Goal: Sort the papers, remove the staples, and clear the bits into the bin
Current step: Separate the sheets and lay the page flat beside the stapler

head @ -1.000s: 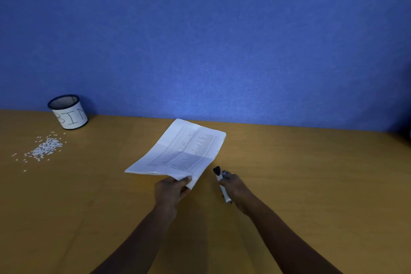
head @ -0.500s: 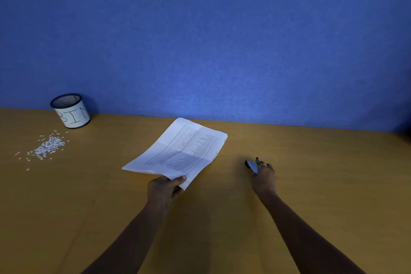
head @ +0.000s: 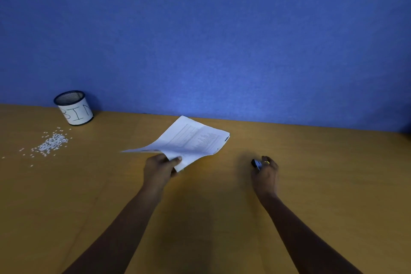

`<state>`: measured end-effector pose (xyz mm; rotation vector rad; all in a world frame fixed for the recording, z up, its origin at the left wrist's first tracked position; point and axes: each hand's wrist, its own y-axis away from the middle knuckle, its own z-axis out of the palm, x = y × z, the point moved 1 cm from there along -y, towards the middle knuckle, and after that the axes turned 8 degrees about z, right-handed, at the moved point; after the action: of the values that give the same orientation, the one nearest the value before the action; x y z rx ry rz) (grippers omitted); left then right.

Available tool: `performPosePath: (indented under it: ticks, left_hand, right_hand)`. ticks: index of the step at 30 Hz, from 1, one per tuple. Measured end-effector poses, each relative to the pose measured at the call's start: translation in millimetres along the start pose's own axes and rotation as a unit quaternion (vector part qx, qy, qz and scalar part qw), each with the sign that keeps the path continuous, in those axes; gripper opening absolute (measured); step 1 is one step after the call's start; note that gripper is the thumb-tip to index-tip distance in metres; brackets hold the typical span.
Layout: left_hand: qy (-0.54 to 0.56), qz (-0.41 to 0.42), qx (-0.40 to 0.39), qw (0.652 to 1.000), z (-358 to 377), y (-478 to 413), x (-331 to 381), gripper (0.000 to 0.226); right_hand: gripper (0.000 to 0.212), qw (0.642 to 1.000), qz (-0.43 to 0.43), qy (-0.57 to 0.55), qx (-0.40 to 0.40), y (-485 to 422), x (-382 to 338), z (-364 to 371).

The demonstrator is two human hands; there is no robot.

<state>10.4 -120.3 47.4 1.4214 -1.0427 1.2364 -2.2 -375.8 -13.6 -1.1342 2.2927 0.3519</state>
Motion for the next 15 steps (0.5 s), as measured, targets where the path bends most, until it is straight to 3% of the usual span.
performPosePath:
  ticks: [1, 3, 6, 10, 15]
  left_hand:
    - [-0.026, 0.028, 0.009, 0.999, -0.7, -2.8, 5.8, 0.005]
    - [-0.089, 0.099, 0.025, 0.991, -2.5, -7.5, 19.1, 0.025]
    - [-0.203, 0.198, 0.043, 0.958, -3.0, -3.9, 47.7, 0.046]
    - [-0.270, 0.330, 0.040, 0.904, -4.4, 8.2, 85.7, 0.030]
    - [-0.296, 0.431, 0.040, 0.851, -3.6, 25.3, 119.1, 0.019]
  right_hand:
    - [0.042, 1.000, -0.027, -0.003, 0.000, 2.7, -6.2, -1.1]
    - [0.037, 0.997, -0.080, -0.015, -0.004, 10.3, -21.7, -4.0]
    - [0.030, 0.987, -0.150, -0.054, -0.006, 26.2, -51.6, -11.8]
    - [0.023, 0.967, -0.216, -0.135, -0.010, 48.8, -90.1, -27.8]
    - [0.021, 0.941, -0.266, -0.206, -0.025, 68.6, -120.8, -50.1]
